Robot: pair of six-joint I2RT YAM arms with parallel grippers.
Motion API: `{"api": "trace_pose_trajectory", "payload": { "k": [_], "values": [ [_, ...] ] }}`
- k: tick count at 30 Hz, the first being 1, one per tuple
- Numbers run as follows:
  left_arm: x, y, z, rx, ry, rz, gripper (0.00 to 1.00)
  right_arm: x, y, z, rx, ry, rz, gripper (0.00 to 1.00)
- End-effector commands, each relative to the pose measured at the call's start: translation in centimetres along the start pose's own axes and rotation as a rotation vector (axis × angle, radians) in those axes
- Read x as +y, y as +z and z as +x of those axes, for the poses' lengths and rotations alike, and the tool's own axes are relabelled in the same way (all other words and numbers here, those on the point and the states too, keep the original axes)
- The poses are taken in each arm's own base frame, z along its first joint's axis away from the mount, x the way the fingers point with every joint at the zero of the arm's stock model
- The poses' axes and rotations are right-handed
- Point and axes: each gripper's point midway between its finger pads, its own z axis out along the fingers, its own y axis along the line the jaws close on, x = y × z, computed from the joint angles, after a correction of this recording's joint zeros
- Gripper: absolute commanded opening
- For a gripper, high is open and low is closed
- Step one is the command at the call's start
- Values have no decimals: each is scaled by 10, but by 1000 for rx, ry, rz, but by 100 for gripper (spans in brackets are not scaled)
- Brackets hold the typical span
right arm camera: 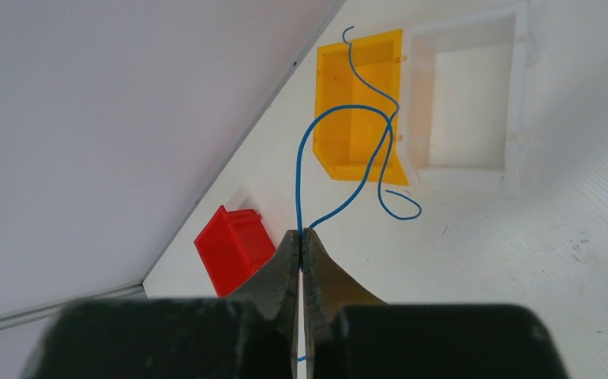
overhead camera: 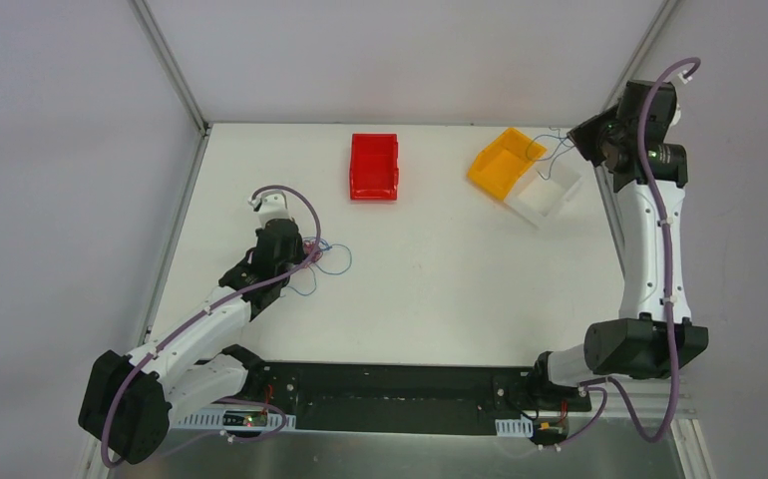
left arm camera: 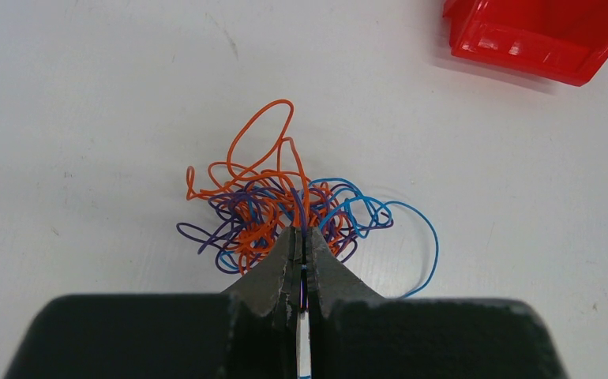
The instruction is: Untangle the cables
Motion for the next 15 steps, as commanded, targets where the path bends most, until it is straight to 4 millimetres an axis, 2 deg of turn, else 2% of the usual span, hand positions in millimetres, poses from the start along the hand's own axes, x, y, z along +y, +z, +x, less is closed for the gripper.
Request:
{"api": "trace_pose_trajectory", "payload": {
  "k": [1,5,9,15],
  "values": [
    [-5,1,-5,-15,-6,29,0,3,-26,-12,-46,-17,-15,0],
    [-6,0,-6,-15,-4,33,0,-7,-25,-11,-53,-5,11,0],
    [-6,0,-6,-18,-4,34,0,-20,-14,-4,-21,18,37,0],
    [-7,-1,-7,-17,-1,40,0,-37,17,16,71,109,41,0]
  ]
}}
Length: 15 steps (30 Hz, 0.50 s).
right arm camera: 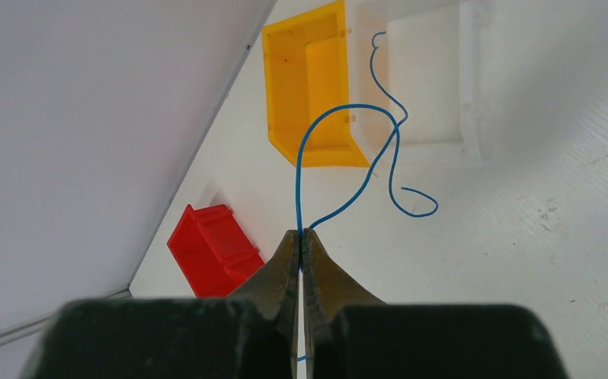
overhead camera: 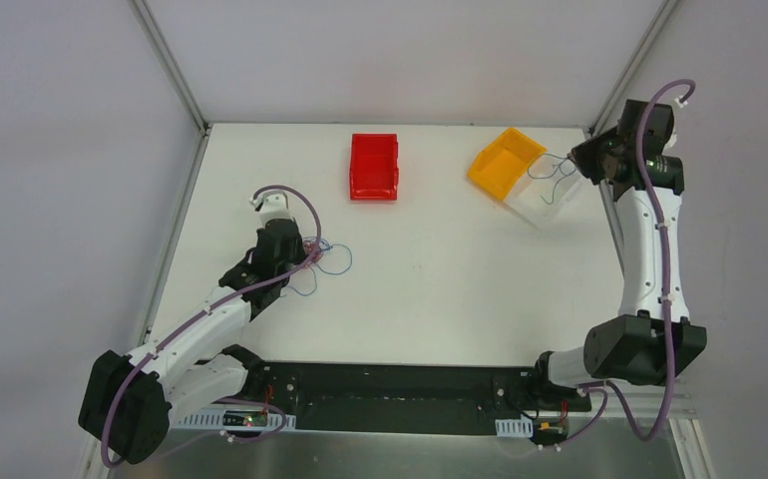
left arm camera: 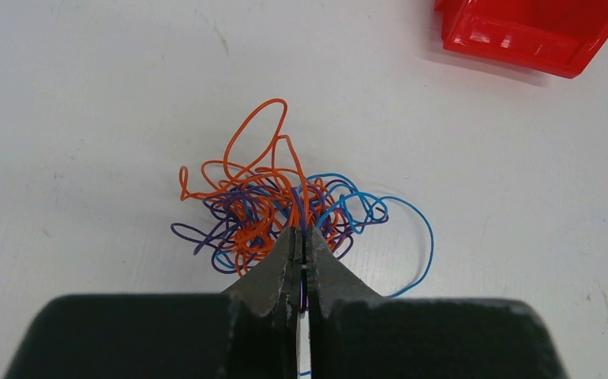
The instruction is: Untangle the cables
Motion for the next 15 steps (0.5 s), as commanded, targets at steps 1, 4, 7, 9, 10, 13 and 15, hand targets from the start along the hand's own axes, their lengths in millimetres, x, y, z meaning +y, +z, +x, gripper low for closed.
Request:
{"api": "trace_pose_trajectory", "payload": {
  "k": [1,4,7,9,10,13,15],
  "values": [
    [-3,0,-8,-26,-1,20,0,-2,20,5,52,93,-44,0],
    [-3,0,-8,-25,-1,21,0,-8,46,7,92,146,-38,0],
    [-4,0,-8,-24,1,23,0,-9,72,4,97,168,-23,0],
    [-4,0,-8,-23,1,24,0,-11,91,-1,75,186,-2,0],
    [-4,0,-7,-22,1,24,0,-12,100,-4,68,190,6,0],
    [-4,0,-8,-24,3,22,0,-17,130,-9,45,198,35,0],
    [-3,0,-9,-27,5,18,0,-22,148,-11,27,177,49,0]
  ]
}}
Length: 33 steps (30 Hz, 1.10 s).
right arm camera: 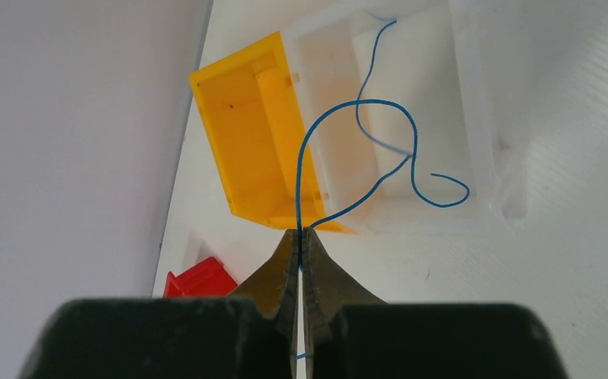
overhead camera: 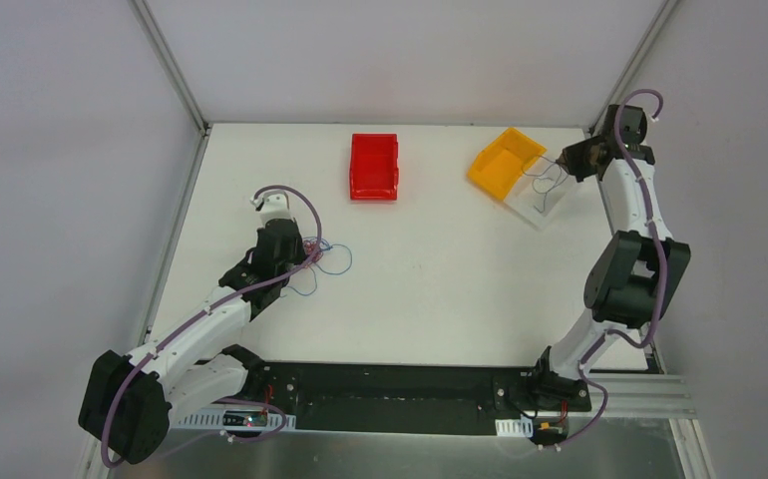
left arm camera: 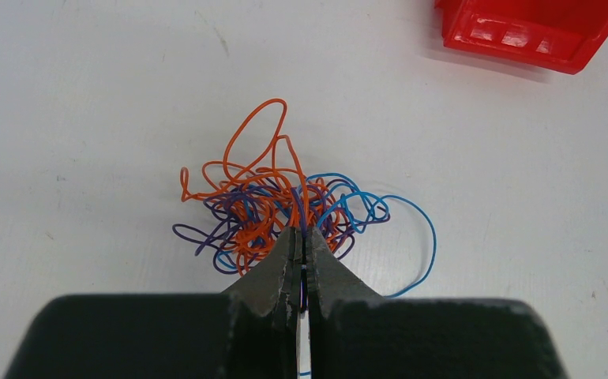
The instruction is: Untangle the cables
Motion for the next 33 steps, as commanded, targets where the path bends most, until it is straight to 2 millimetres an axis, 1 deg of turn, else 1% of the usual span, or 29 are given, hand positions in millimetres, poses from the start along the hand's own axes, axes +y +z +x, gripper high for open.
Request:
{"api": "trace_pose_trajectory", "payload": {
  "k": [1,2,4,6,8,11,14,17,18,19,20,21,23,28,30,33],
  "values": [
    [-2,0,-10,-33,-10,10,0,26,22,-33,-121,-4,-77,0],
    [0,0,-10,-35,-8,3,0,19,30,-37,-151,-11,-60,0],
    [1,0,-11,-40,-11,-4,0,9,42,-44,-202,-36,-23,0],
    [1,-1,-11,-42,-12,-3,0,-2,52,-43,-211,-60,23,0],
    [0,-1,-12,-42,-16,5,0,-15,64,-36,-194,-70,60,0],
    [-3,-2,-12,-39,-20,18,0,-34,82,-19,-156,-57,79,0],
    [-2,-2,-11,-35,-21,19,0,-53,100,-5,-121,-62,135,0],
    [-4,-3,-10,-33,-24,27,0,-65,113,3,-109,-96,207,0],
    [-4,-3,-11,-34,-26,31,0,-66,114,5,-105,-108,214,4],
    [-5,-4,-11,-34,-25,32,0,-66,114,6,-104,-118,215,11],
    [-5,-3,-10,-32,-25,33,0,-65,112,7,-104,-131,213,15],
    [-5,-3,-10,-31,-24,34,0,-59,106,7,-113,-147,199,24],
    [-5,-3,-10,-31,-24,36,0,-46,93,4,-137,-178,170,38],
    [-10,-3,-8,-19,-16,64,0,-19,45,1,-185,-253,125,72],
    [-15,-3,-7,-8,-8,89,0,-14,22,3,-198,-262,96,78],
    [-31,-3,-3,11,12,179,0,-16,-6,17,-178,-274,43,90]
  ]
}}
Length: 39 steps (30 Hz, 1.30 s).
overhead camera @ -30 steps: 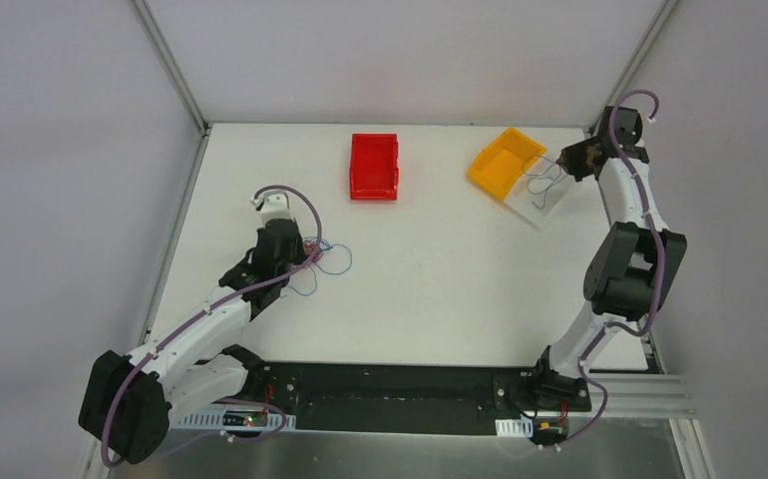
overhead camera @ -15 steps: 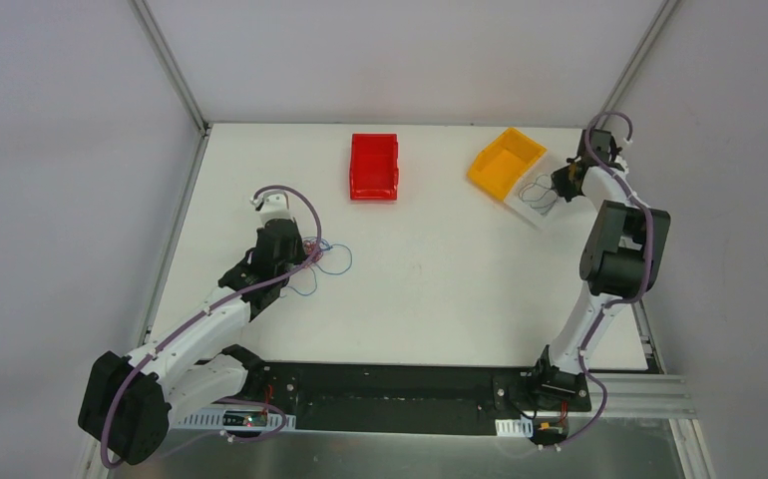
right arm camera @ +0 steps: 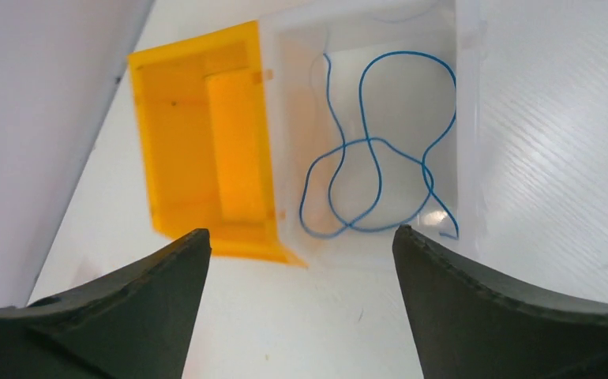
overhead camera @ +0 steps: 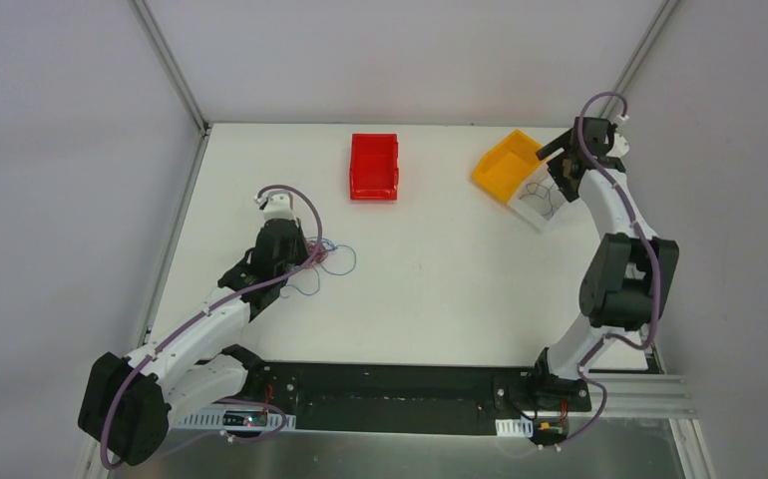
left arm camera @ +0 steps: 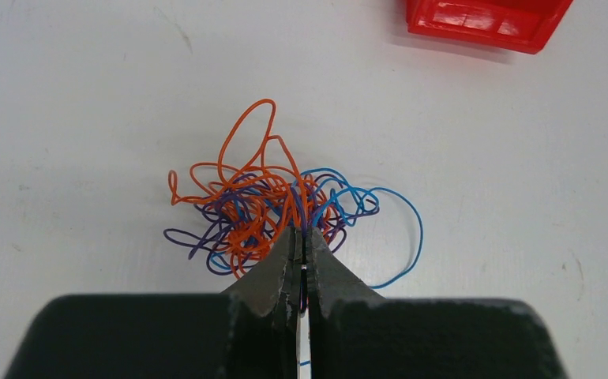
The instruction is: Untangle the cables
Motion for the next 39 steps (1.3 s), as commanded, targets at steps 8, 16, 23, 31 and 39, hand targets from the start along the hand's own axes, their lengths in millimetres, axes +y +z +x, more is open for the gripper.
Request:
{"api": "trace_pose_trajectory", "payload": {
  "k": [8,16,23,31,39],
  "values": [
    [-102,-12,8,68,64,573,0,57,-152,176,302,-434,-649,90],
    [-127,-28,11,75,68,748,0,31,-184,318,449,-784,-814,81],
    [-121,-33,4,7,72,740,1,35,-190,354,476,-840,-841,77],
    [-120,-32,4,12,73,731,0,29,-211,390,623,-840,-941,67],
    [-116,-30,3,5,69,702,0,7,-199,404,646,-777,-874,55]
  ]
}}
